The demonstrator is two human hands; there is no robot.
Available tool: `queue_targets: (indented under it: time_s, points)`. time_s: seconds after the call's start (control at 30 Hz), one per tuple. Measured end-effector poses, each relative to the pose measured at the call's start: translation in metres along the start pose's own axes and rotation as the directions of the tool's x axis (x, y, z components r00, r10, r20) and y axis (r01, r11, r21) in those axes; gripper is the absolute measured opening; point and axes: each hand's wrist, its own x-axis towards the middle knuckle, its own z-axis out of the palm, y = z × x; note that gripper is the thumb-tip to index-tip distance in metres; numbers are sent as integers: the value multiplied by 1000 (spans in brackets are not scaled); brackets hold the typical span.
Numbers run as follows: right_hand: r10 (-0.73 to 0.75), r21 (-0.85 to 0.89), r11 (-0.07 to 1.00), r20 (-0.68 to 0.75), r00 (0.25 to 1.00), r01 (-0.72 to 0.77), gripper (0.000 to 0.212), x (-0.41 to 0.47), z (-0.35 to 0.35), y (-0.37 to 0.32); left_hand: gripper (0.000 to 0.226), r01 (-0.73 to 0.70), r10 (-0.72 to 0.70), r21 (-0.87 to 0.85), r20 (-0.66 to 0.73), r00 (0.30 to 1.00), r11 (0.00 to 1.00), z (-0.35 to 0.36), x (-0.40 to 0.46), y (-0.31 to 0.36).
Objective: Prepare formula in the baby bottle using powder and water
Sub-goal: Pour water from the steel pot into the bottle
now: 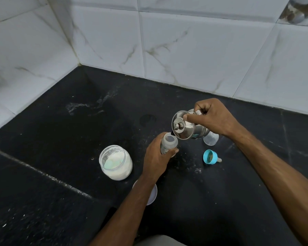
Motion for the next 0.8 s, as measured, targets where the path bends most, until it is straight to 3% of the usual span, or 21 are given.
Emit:
queue_targets:
  time_s: [0.47,0.8]
  points:
    - [-4,-65,998,6,1000,5,44,1,-2,-1,54,-10,10,4,-11,1000,1000,2,1,-6]
    - [-16,-91,996,16,1000,17,39,1,-5,-4,46,-32,32,-21,-17,999,999,2,1,-6]
